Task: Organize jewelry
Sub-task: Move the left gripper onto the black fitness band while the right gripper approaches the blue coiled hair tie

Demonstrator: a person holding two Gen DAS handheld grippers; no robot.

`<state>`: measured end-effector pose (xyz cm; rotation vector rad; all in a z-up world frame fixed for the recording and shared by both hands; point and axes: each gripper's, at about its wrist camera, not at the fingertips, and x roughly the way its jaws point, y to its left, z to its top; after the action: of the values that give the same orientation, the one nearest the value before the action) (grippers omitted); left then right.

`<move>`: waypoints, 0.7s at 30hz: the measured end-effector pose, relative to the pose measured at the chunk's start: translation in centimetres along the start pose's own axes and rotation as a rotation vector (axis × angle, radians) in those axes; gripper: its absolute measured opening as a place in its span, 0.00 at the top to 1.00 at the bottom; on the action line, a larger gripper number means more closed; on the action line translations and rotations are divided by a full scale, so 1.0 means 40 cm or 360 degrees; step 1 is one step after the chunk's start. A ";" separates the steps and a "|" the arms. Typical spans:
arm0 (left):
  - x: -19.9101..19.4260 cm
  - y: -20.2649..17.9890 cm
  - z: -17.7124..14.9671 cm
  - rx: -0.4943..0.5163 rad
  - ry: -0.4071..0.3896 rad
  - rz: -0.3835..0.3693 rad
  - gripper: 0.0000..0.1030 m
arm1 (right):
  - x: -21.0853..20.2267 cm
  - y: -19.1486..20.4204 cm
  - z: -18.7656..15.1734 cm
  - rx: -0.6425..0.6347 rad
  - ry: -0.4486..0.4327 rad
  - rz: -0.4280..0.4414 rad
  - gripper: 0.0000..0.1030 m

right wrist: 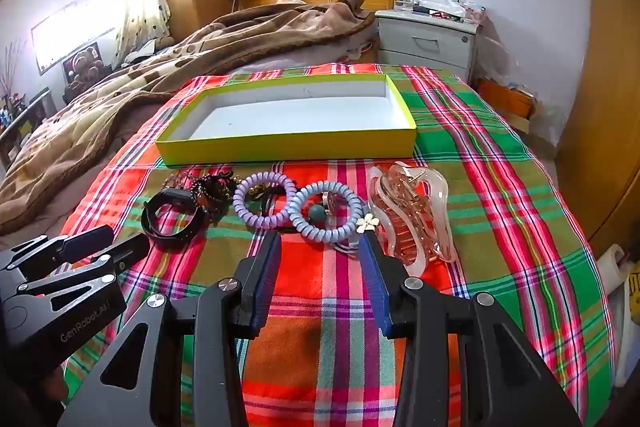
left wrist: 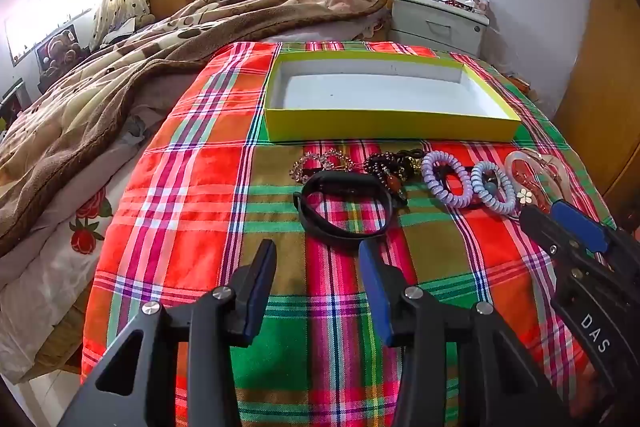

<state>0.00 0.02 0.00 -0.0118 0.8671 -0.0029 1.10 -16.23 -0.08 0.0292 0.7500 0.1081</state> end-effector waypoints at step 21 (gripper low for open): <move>0.029 0.096 0.043 -0.0089 0.0077 -0.0171 0.57 | 0.013 -0.003 0.028 -0.0054 -0.0034 0.0106 0.60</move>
<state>2.04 3.88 0.17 -0.1111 0.9138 -0.0796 2.23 -16.26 0.38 0.0230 0.7260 0.1840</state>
